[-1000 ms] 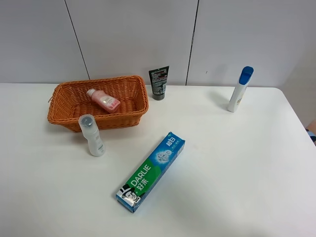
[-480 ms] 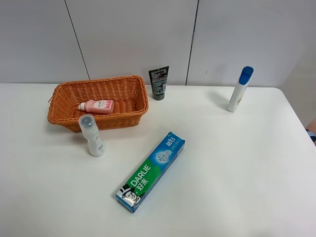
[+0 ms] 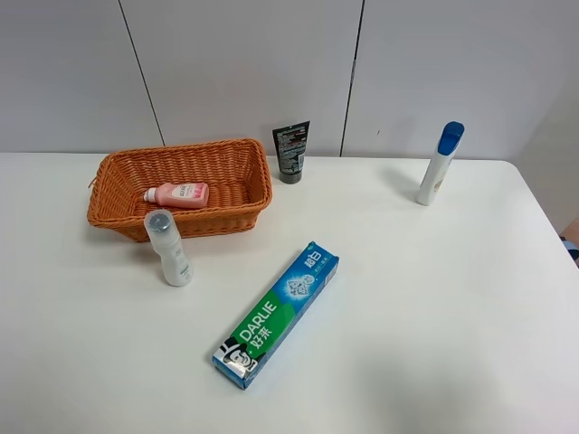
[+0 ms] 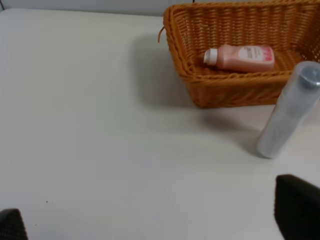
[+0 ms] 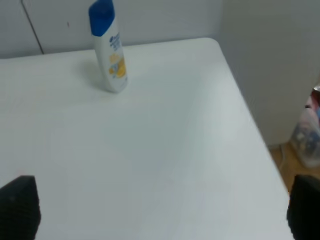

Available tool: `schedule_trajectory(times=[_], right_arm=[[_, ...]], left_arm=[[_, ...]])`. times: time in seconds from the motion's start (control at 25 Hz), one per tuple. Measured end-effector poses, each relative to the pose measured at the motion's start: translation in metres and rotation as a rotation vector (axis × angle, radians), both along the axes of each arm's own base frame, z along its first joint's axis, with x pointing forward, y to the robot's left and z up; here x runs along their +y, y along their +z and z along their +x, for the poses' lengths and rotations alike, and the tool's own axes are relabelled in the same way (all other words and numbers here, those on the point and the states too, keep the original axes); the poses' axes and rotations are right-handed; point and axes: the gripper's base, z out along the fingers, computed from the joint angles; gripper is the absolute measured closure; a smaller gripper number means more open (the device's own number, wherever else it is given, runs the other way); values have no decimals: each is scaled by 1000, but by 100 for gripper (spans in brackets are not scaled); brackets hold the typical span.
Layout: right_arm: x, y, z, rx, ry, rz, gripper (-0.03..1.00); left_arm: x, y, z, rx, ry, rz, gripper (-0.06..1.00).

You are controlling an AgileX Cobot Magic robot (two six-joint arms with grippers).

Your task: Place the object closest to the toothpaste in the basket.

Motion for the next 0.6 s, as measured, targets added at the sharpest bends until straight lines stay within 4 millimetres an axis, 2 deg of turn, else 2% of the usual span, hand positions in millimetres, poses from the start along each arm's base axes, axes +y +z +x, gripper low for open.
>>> schedule_trajectory(times=[0.16,0.6], right_arm=[[1,-24,11,84,17,2,-3],[0,-24,12,74,17,1,-3]], left_arm=[[0,0,0,0,0,0,-5],[0,0,0,0,0,0,-5]])
